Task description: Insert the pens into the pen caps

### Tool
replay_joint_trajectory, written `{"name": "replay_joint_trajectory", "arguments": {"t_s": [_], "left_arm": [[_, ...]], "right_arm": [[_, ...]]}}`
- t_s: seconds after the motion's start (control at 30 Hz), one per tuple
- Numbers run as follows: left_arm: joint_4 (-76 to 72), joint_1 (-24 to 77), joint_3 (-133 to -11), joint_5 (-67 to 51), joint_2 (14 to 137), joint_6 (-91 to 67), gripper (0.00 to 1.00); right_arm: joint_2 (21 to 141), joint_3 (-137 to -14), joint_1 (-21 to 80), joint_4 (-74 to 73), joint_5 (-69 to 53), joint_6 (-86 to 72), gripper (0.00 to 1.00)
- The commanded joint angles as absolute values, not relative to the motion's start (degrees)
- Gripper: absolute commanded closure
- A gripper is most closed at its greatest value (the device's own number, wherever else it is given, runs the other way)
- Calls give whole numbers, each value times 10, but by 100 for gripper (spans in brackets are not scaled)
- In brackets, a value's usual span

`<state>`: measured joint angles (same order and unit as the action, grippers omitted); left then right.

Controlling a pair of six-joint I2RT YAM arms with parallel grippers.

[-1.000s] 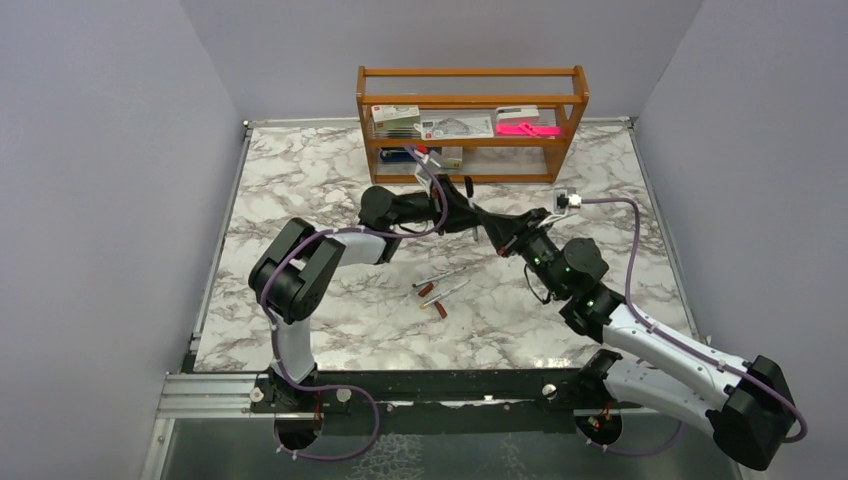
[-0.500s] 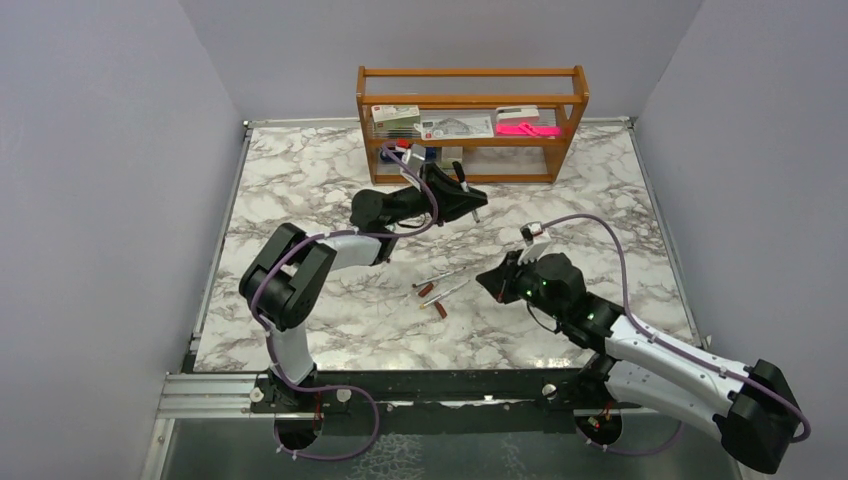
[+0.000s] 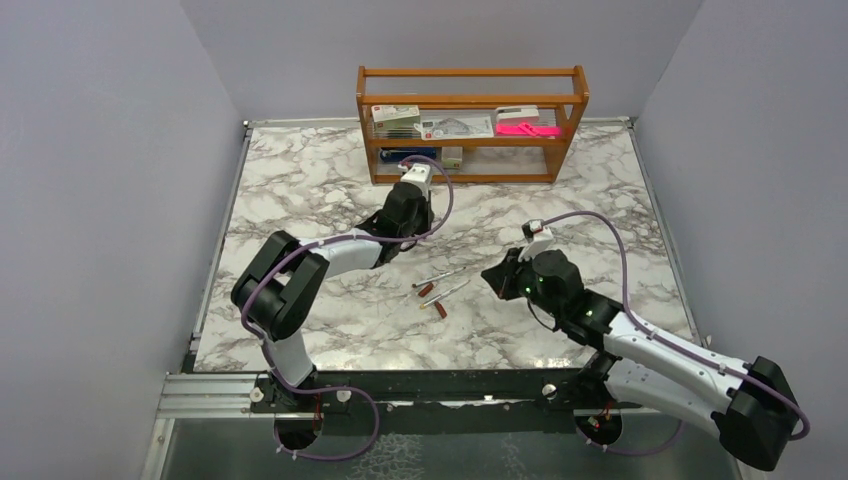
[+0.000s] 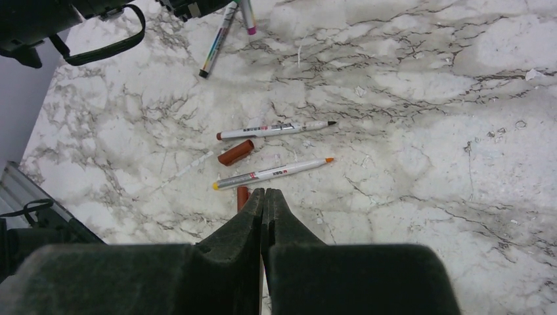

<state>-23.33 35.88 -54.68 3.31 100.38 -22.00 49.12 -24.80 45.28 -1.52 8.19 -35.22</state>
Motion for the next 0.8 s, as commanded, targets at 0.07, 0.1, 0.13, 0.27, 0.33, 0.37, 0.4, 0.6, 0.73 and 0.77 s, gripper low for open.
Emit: {"name": "replay_joint_trajectory", "arguments": {"t_s": [0.07,0.1,0.13,0.27,0.33,0.37,0.4,0.6,0.73,0.77], "left_arm": [[-65,364,-564,220,994,-166,100],[-56,364,-566,222,998,-165,100],[-48,364,-570,224,1003,-166,100],[-12,364,-594,224,1032,-183,99],[-5,365,-601,220,1041,-184,99],[-4,364,-602,220,1044,-183,98],[-4,364,-601,219,1047,-184,97],[-3,358,-596,214,1056,-190,94],[-3,356,-589,202,1059,-194,94],[-3,356,-588,201,1060,-197,94]], "right_arm": [[524,-260,453,-10,88,-350,99],[529,-262,453,-10,86,-350,99],[533,-263,452,-10,83,-350,99],[542,-263,453,-9,86,-348,99],[542,-260,452,-8,87,-348,99],[541,-259,452,-9,86,-349,99],[539,-257,453,-9,86,-350,99],[526,-243,453,-13,92,-357,99],[525,-240,453,-12,94,-359,99],[526,-240,452,-12,94,-359,99]]}}
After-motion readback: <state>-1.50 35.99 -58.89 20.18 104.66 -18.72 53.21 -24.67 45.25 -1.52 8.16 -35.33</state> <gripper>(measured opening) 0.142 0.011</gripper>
